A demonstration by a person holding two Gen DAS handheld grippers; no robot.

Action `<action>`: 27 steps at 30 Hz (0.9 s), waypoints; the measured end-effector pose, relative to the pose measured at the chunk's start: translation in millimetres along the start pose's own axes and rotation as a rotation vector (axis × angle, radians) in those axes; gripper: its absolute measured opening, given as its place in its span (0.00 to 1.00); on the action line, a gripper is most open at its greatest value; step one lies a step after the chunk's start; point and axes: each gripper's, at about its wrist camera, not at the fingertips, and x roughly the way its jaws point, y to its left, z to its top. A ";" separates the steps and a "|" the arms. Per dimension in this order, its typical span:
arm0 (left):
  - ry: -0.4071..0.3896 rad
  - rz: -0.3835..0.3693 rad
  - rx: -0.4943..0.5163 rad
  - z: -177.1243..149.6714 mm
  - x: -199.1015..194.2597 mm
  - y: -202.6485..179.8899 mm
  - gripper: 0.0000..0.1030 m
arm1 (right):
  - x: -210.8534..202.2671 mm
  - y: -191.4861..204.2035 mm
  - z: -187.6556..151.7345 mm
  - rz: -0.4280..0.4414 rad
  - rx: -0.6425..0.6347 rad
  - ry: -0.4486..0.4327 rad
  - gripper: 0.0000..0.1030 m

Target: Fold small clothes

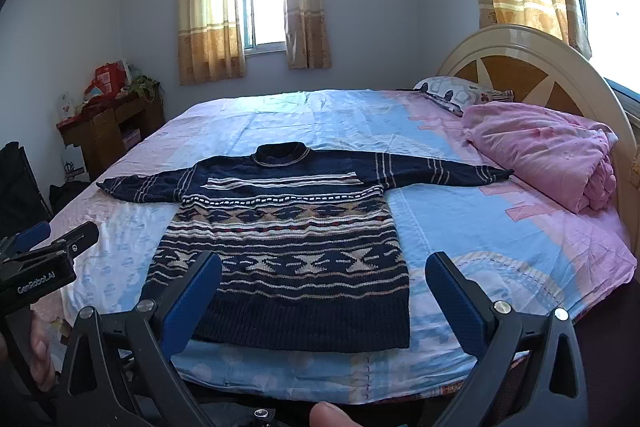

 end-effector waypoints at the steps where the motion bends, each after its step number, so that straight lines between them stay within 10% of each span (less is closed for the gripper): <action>1: 0.000 0.002 0.001 0.2 0.0 -0.2 1.00 | 0.9 -0.5 0.3 0.000 0.000 0.001 0.99; 27: 0.017 0.001 -0.004 2.0 2.6 0.1 1.00 | 5.1 0.7 -1.6 0.008 0.000 0.018 0.99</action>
